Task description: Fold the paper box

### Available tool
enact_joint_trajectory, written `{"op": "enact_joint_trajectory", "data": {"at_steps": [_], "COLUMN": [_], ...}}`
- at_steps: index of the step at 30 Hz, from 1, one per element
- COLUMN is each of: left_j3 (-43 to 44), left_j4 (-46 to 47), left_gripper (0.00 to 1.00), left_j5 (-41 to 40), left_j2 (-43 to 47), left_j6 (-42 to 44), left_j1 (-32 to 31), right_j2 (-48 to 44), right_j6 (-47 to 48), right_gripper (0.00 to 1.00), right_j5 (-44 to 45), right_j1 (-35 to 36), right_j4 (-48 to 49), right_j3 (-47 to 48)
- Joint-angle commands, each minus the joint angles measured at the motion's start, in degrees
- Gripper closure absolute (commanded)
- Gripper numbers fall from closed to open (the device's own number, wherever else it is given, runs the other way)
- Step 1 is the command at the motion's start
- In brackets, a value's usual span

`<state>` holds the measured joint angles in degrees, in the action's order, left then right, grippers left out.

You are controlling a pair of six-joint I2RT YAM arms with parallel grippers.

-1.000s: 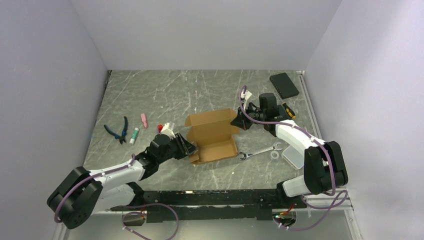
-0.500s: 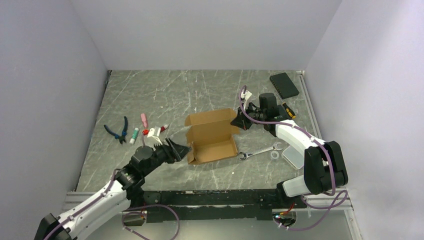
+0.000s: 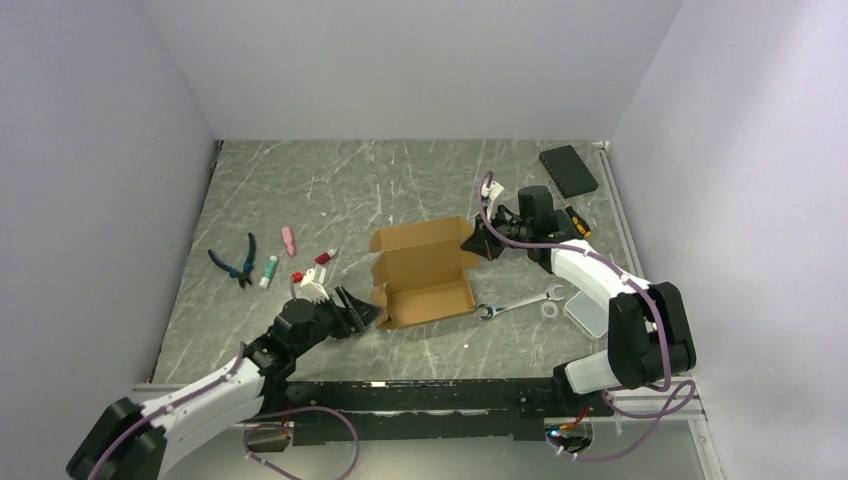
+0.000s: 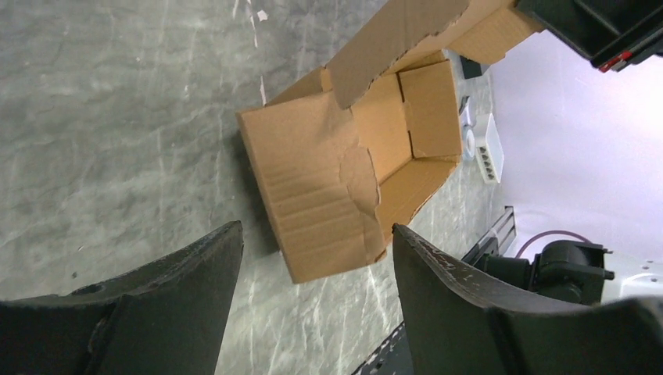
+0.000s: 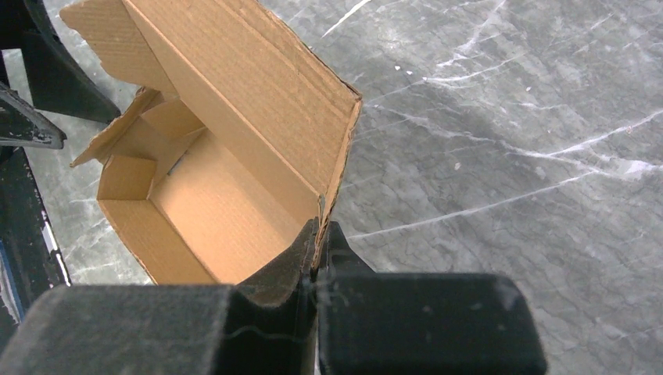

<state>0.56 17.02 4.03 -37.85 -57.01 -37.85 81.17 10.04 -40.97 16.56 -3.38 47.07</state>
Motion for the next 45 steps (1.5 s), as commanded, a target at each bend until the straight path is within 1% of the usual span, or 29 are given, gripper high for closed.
{"op": "enact_joint_trajectory", "data": {"at_steps": [1,5,7,11,15,19,23,25,29,35,38,45], "left_j3": [-2.74,-2.68,-2.36,-2.12,-1.83,-1.32,-0.91,0.67,1.91,3.31,4.02,5.31], "left_j4": [18.25,27.87,30.52,34.90,37.72,37.15,33.81,31.55,30.37,34.24,37.16,42.54], "left_gripper": [0.25,0.24,0.23,0.22,0.23,0.24,0.25,0.25,0.27,0.33,0.38,0.40], "left_j5": [2.55,3.72,3.79,3.91,4.22,4.74,5.25,5.32,5.84,7.45,8.32,9.86], "left_j2": [-9.54,-18.00,-20.95,-25.10,-26.65,-25.88,-23.74,-23.21,-24.59,-30.84,-34.73,-40.22], "left_j6": [-1.86,-2.20,-2.44,-2.61,-2.84,-2.54,-1.97,-1.67,-1.61,-2.09,-2.41,-3.32], "left_j1": [0.60,0.82,0.85,0.85,0.85,0.93,0.92,0.95,0.87,0.97,0.93,0.95], "right_j2": [-0.18,-0.35,-0.46,-0.49,-0.56,-0.55,-0.61,-0.64,-0.64,-0.65,-0.63,-0.57], "right_j6": [0.68,0.68,0.68,0.68,0.68,0.62,0.57,0.59,0.59,0.58,0.59,0.60], "right_gripper": [1.00,1.00,1.00,1.00,1.00,1.00,1.00,1.00,1.00,1.00,1.00,1.00], "right_j5": [-1.12,-1.21,-1.29,-1.46,-1.48,-1.48,-1.48,-1.48,-1.48,-1.39,-1.52,-1.48], "right_j1": [0.32,0.32,0.30,0.31,0.31,0.31,0.32,0.31,0.31,0.29,0.31,0.31], "right_j4": [0.74,0.74,0.69,0.58,0.54,0.55,0.56,0.56,0.55,0.55,0.52,0.44], "right_j3": [1.89,1.89,1.91,1.97,1.97,1.97,1.97,1.97,1.97,2.02,1.97,1.97]}}
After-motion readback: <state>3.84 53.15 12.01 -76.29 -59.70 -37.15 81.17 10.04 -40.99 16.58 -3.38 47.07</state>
